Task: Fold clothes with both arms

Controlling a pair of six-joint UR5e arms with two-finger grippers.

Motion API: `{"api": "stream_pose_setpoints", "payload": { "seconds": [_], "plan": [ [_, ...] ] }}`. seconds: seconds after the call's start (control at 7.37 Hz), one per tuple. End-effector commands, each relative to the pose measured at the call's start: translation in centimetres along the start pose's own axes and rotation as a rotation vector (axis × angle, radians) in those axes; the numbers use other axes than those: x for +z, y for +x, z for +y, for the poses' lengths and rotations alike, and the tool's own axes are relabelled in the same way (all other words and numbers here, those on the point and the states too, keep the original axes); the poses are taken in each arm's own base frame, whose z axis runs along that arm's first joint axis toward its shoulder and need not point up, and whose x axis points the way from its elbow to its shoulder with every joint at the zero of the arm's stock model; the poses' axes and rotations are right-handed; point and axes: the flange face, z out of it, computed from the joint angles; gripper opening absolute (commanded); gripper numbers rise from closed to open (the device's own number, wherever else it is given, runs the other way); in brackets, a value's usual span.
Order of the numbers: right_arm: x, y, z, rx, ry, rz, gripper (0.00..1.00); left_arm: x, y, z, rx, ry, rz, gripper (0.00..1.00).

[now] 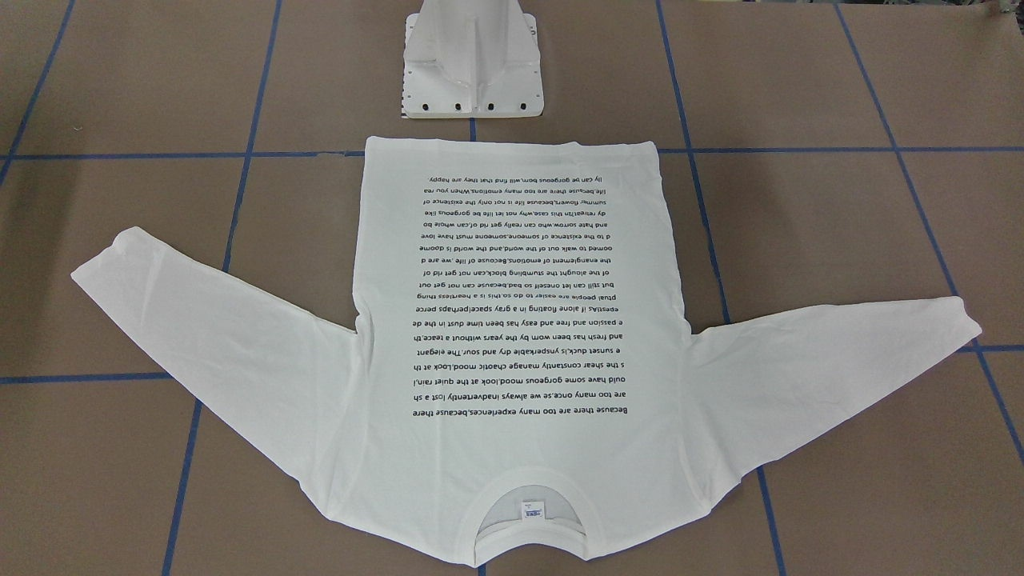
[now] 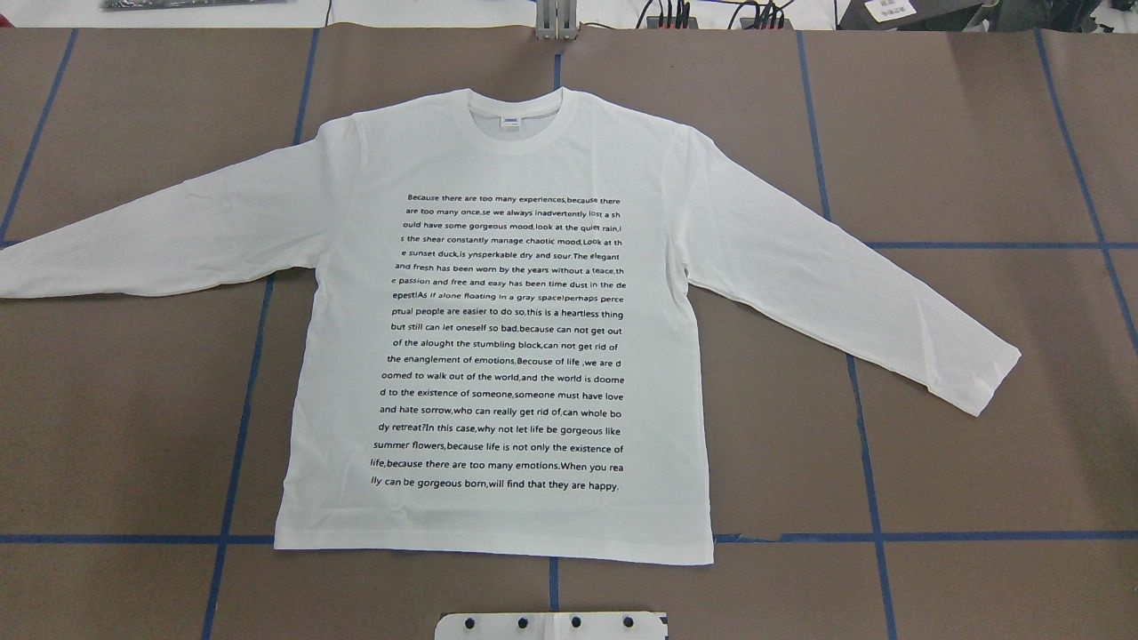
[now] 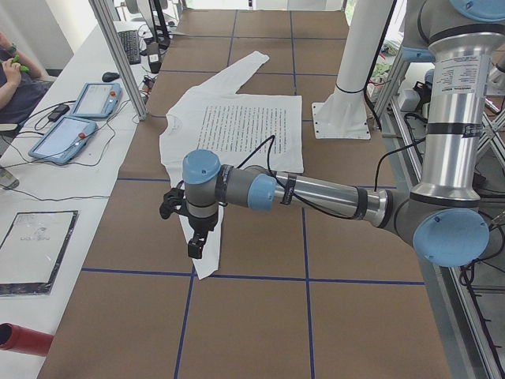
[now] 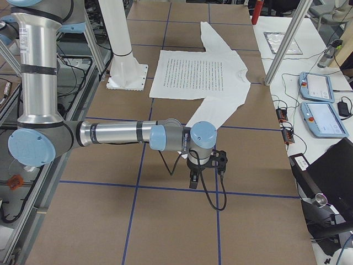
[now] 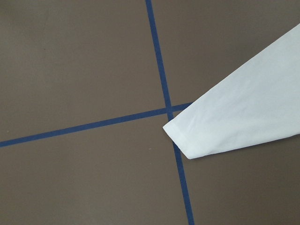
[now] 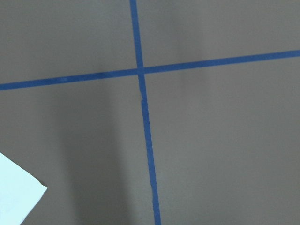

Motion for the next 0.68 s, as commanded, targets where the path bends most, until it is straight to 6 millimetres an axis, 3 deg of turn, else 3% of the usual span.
{"api": "stream_pose_setpoints", "payload": {
  "seconds": [0.0, 0.14, 0.27, 0.54],
  "plan": [
    [1.6, -4.9, -3.3, -0.084, -0.031, -0.042, 1.00, 0.8, 1.5, -2.2, 0.060, 0.044, 0.055, 1.00],
    [3.0, -7.1, -3.4, -0.135, 0.003, -0.047, 1.00, 1.0, 2.0, -2.0, 0.056, 0.052, 0.130, 1.00],
    [5.0, -8.8, -2.2, -0.084, 0.048, -0.068, 1.00, 1.5, 1.7, -2.5, 0.014, 0.043, 0.134, 0.99],
    [8.6, -10.5, 2.6, -0.024, 0.139, -0.161, 1.00, 1.1, 2.1, -3.0, -0.024, 0.055, 0.137, 0.99]
  ]
}}
